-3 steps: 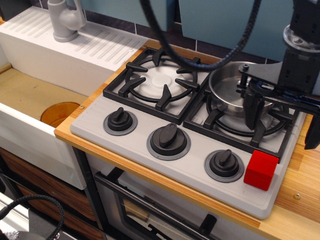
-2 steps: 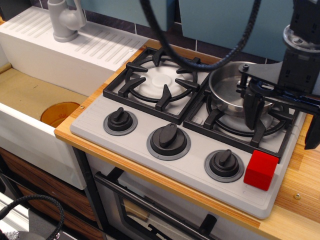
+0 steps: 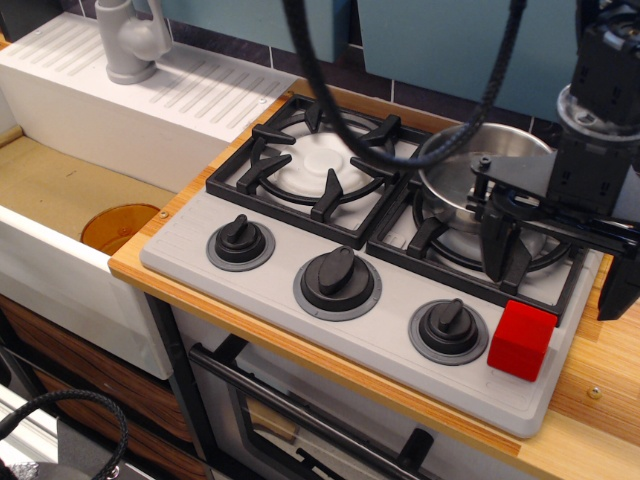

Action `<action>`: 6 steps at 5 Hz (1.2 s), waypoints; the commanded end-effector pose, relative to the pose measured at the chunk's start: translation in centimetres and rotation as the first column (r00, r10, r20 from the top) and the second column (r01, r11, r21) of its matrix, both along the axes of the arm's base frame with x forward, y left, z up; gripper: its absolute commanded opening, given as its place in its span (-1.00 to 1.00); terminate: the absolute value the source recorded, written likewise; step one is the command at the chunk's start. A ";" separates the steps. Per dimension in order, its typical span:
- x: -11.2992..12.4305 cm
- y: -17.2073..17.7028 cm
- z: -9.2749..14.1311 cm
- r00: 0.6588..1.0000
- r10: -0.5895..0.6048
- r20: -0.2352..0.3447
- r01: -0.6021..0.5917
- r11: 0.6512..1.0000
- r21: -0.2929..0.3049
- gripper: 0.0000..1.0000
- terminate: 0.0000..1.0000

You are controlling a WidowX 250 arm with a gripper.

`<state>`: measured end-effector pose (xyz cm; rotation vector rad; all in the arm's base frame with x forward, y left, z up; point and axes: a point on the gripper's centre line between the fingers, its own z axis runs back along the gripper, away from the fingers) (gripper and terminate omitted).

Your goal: Put redcube in pan and put pan on stove

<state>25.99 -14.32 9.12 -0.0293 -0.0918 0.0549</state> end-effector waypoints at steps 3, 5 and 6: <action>0.7 -0.3 -2.3 0.994 -0.014 0.112 0.016 1.000 -0.015 1.00 -1.00; 0.9 -0.2 -3.8 0.988 -0.021 0.153 0.023 1.000 -0.011 1.00 -1.00; 1.0 -0.3 -4.4 0.987 -0.023 0.159 0.025 1.000 -0.011 1.00 -1.00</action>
